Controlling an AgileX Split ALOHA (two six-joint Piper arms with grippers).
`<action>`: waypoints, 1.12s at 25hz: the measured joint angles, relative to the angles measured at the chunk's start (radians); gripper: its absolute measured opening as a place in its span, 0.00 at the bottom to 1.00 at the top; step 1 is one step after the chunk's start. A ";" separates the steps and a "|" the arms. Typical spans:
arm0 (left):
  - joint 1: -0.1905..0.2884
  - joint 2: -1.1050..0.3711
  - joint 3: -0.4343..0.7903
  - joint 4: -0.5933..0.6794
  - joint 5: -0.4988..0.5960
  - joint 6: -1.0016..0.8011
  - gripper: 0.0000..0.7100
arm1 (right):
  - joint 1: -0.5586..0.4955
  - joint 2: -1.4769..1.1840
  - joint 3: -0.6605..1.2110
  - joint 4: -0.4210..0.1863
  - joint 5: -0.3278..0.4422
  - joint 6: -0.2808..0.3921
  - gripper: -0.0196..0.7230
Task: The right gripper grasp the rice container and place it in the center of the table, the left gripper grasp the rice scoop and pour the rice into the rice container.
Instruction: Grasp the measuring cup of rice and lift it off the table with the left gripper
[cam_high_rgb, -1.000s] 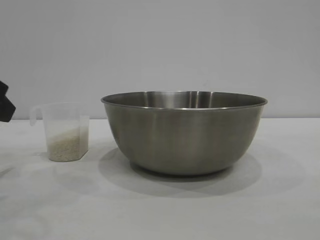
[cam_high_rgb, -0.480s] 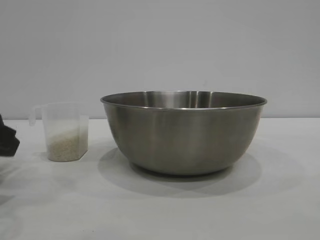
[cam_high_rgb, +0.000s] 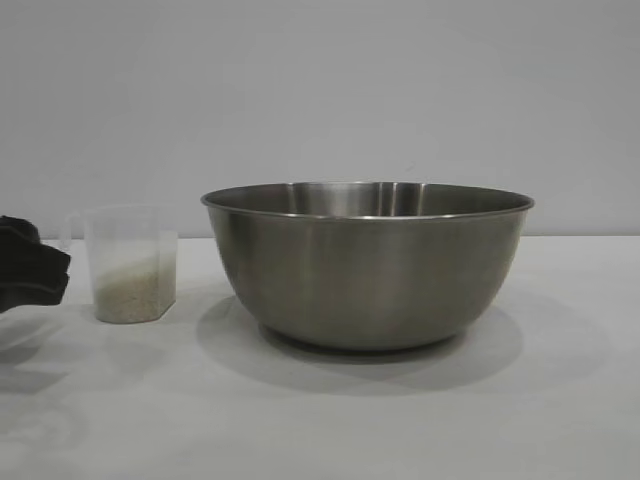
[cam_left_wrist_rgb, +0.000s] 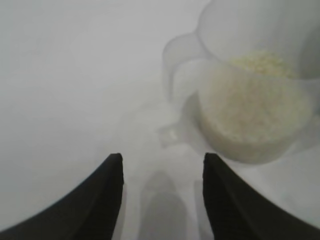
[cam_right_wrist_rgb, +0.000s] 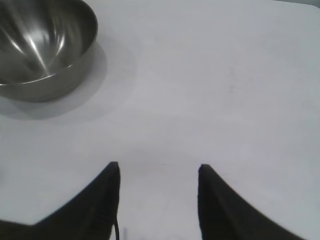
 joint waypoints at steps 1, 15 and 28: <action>0.000 0.010 -0.008 -0.002 0.000 0.000 0.49 | 0.000 0.000 0.000 0.000 0.000 0.000 0.49; 0.000 0.043 -0.088 -0.050 0.000 0.000 0.49 | 0.000 0.000 0.000 0.000 0.000 0.000 0.49; 0.000 0.043 -0.113 -0.079 -0.005 0.000 0.49 | 0.000 0.000 0.000 0.000 -0.002 0.000 0.42</action>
